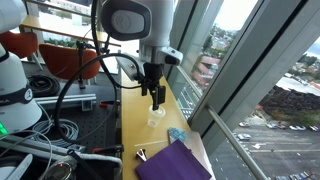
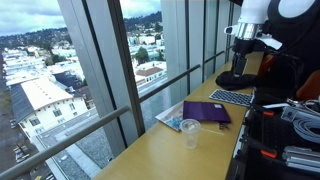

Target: Put the straw in the plastic cup

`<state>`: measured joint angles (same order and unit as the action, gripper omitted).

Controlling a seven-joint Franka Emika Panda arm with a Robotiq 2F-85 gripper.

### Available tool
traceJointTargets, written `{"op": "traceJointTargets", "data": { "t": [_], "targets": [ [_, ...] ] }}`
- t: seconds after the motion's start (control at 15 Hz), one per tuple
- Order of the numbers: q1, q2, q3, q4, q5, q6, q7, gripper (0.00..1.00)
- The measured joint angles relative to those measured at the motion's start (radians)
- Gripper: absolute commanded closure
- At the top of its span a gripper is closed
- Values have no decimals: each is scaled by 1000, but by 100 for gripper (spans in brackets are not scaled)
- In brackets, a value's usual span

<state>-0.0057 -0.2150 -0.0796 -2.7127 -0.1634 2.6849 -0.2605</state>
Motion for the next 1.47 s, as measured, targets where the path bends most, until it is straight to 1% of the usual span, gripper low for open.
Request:
{"op": "traceJointTargets", "data": {
  "t": [0.2,0.4,0.53,0.67,0.93,1.2,1.47],
  "targets": [
    [-1,153,4,41,-14,105,-3,0],
    [-5,304,7,102,-84,182,33,0],
    [-4,397,2,154,-151,196,78,0],
    [5,481,-10,208,-191,199,108,0],
    [37,632,-34,324,-207,199,131,0],
    [83,740,-50,417,-207,199,169,0],
    [97,759,-58,438,-207,199,181,0]
  ]
}}
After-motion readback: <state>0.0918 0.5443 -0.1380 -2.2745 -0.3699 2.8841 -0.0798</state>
